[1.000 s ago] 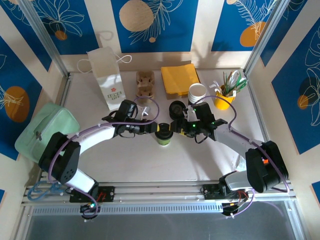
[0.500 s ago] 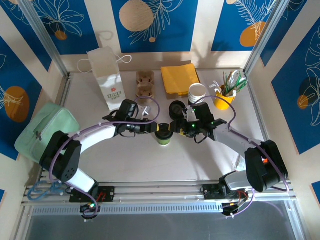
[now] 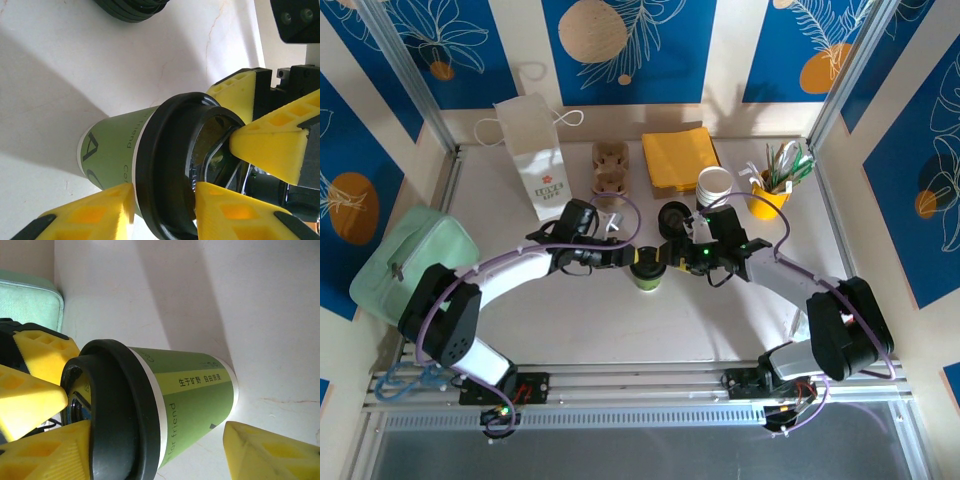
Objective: Pack the takeout coffee
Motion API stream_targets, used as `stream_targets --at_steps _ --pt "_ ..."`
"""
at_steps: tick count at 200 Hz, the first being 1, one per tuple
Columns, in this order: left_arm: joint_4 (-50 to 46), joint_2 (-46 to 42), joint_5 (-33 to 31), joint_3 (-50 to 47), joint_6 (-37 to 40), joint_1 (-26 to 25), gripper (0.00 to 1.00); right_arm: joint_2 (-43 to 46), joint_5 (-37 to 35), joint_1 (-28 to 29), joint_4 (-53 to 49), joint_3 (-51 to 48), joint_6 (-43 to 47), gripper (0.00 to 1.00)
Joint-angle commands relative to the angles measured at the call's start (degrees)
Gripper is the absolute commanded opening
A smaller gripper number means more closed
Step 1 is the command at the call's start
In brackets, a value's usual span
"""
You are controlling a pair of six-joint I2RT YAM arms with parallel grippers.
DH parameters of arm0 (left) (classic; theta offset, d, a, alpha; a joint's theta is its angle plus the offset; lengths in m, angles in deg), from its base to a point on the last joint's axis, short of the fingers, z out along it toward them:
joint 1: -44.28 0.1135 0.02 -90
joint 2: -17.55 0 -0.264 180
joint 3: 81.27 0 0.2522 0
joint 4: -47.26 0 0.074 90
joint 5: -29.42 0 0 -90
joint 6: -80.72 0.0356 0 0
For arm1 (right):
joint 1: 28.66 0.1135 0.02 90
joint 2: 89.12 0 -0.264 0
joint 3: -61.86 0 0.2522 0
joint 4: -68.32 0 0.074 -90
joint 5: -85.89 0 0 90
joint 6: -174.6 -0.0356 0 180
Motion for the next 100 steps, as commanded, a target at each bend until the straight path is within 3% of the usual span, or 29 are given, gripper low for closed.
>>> stream_targets --at_steps 1,100 --pt "-5.4 0.3 -3.2 0.7 1.8 -2.0 0.37 0.5 -3.2 -0.5 -5.0 -1.5 0.5 0.66" --pt "-5.9 -1.2 -3.8 4.0 0.4 -3.4 0.39 2.0 -4.1 0.9 -10.6 7.1 1.7 0.66"
